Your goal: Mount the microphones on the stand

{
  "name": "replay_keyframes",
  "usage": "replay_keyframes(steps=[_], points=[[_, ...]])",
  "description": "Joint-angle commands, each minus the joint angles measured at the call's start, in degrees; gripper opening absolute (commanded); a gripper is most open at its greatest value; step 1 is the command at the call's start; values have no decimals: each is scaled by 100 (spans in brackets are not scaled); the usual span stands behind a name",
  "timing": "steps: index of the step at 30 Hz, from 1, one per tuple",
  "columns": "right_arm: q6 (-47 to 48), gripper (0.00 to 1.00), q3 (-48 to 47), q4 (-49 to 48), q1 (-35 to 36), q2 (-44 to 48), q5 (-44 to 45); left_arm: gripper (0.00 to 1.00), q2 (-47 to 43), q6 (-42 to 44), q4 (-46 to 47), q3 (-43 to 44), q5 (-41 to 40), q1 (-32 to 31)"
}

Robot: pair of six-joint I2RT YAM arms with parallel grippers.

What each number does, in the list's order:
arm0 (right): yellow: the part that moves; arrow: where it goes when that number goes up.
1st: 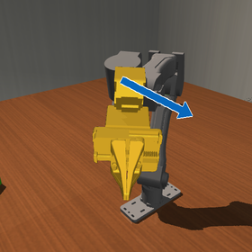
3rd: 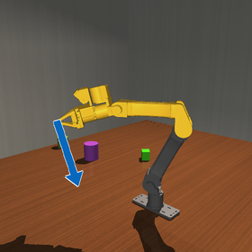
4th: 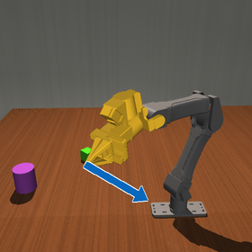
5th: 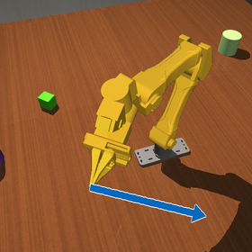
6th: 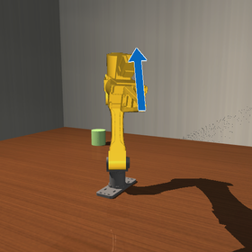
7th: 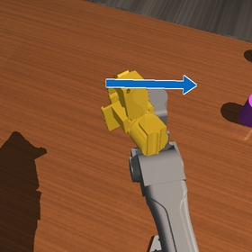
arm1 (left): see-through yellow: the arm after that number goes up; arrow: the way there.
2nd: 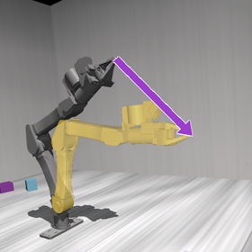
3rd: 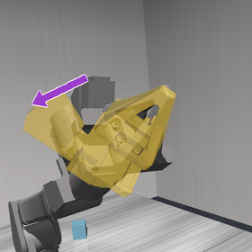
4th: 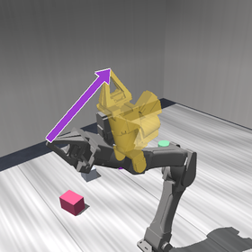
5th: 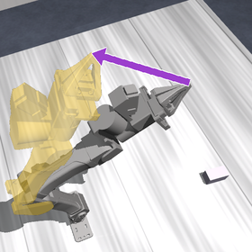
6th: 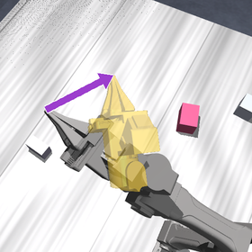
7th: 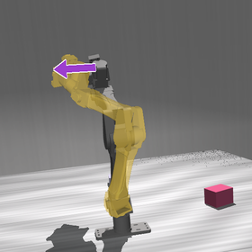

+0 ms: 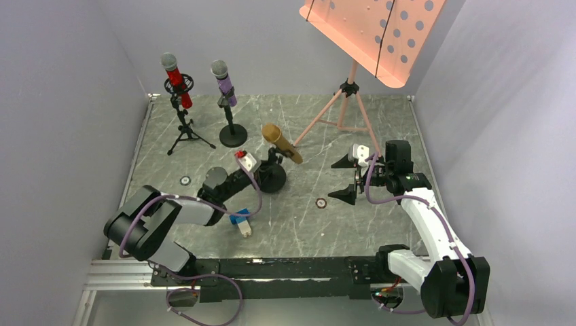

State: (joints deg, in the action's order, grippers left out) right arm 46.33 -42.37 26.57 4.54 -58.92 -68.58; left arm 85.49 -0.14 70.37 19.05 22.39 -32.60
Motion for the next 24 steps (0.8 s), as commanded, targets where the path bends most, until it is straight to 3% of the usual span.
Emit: replay_keyframes(steps=[1, 7, 14, 24], points=[[142, 100, -96, -62, -38, 57, -202, 0, 78, 579, 269, 970, -1267, 176], [154, 100, -100, -43, -66, 99, -247, 0, 1195, 365, 709, 2085, -1634, 538], [251, 100, -131, 51, -72, 134, -222, 0, 2031, 246, 119, 3346, -1544, 798], [351, 100, -174, 162, -75, 107, -211, 0, 2619, -402, -544, 4088, -1486, 887]])
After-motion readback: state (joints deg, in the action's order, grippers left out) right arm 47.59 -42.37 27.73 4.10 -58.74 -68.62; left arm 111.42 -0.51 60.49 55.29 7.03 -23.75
